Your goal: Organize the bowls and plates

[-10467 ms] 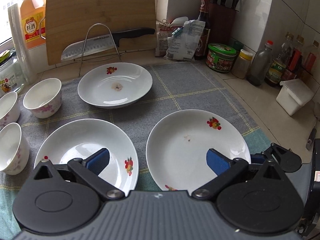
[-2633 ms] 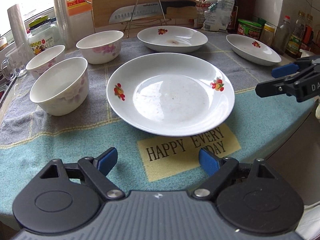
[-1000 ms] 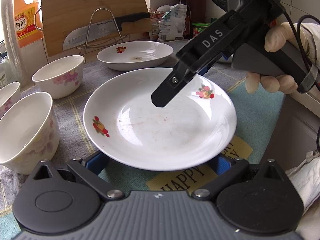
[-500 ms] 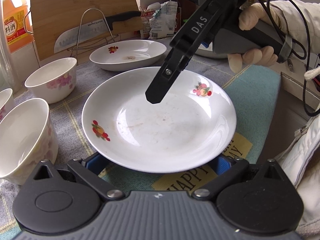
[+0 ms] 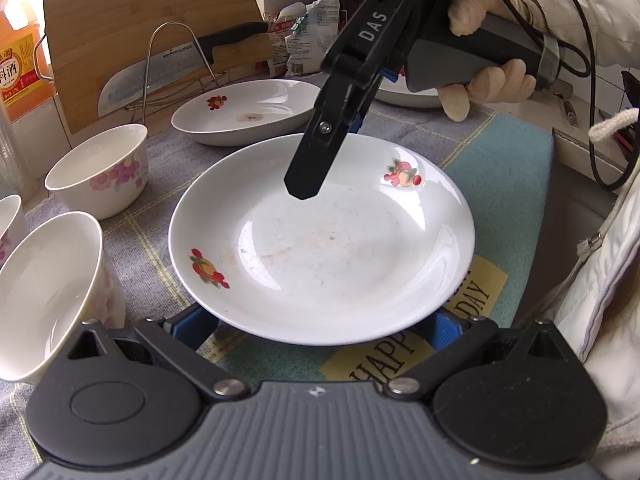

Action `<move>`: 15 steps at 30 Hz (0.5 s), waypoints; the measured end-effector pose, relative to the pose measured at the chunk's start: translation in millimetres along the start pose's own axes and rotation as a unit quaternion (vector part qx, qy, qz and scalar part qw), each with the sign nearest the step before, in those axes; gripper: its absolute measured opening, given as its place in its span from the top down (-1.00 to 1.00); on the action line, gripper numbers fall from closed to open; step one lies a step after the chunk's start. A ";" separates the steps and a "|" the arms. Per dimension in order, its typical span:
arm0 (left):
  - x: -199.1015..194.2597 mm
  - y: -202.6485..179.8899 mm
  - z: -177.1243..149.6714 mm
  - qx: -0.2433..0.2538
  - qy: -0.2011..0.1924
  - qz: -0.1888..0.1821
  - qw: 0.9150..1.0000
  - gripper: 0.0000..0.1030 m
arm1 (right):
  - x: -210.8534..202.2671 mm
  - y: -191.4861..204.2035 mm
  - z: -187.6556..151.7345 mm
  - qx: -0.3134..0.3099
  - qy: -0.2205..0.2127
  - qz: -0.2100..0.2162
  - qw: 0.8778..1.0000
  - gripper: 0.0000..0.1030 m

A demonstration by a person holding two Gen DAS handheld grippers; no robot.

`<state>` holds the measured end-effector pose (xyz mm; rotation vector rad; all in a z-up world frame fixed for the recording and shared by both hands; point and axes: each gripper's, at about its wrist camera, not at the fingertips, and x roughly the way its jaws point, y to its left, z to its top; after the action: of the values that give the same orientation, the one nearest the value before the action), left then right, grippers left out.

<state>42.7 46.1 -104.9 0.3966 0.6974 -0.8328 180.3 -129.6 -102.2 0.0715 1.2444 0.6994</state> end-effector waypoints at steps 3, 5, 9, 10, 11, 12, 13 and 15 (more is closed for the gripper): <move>0.0 0.3 -0.2 0.002 -0.001 -0.001 1.000 -1.00 | 0.4 -0.9 2.1 0.004 0.008 0.004 1.000 -1.00; 0.4 0.4 0.0 0.002 0.000 -0.003 1.000 -1.00 | 0.3 -1.6 3.1 0.008 0.013 0.007 1.000 -1.00; 0.7 -0.5 -0.2 0.004 -0.002 -0.003 1.000 -1.00 | 0.4 -3.2 5.7 0.013 0.023 0.012 1.000 -1.00; 0.8 -0.1 0.0 0.004 -0.002 -0.004 1.000 -1.00 | 0.5 -3.3 6.0 0.012 0.024 0.012 1.000 -1.00; 0.8 -0.3 0.2 0.004 -0.001 -0.005 1.000 -1.00 | 1.1 -2.5 6.6 0.013 0.025 0.011 1.000 -1.00; 0.7 -0.3 0.4 0.003 -0.001 -0.005 1.000 -1.00 | 1.3 -2.4 6.8 0.013 0.026 0.011 1.000 -1.00; 0.7 -0.4 0.3 0.004 -0.001 -0.005 1.000 -1.00 | 1.3 -2.4 6.6 0.013 0.026 0.011 1.000 -1.00; 0.6 -0.3 0.1 0.003 -0.002 -0.006 1.000 -1.00 | 1.4 -2.1 6.7 0.016 0.026 0.009 0.999 -1.00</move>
<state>42.8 45.6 -105.3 0.3973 0.6942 -0.8464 187.3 -128.4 -101.9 0.0922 1.3060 0.7007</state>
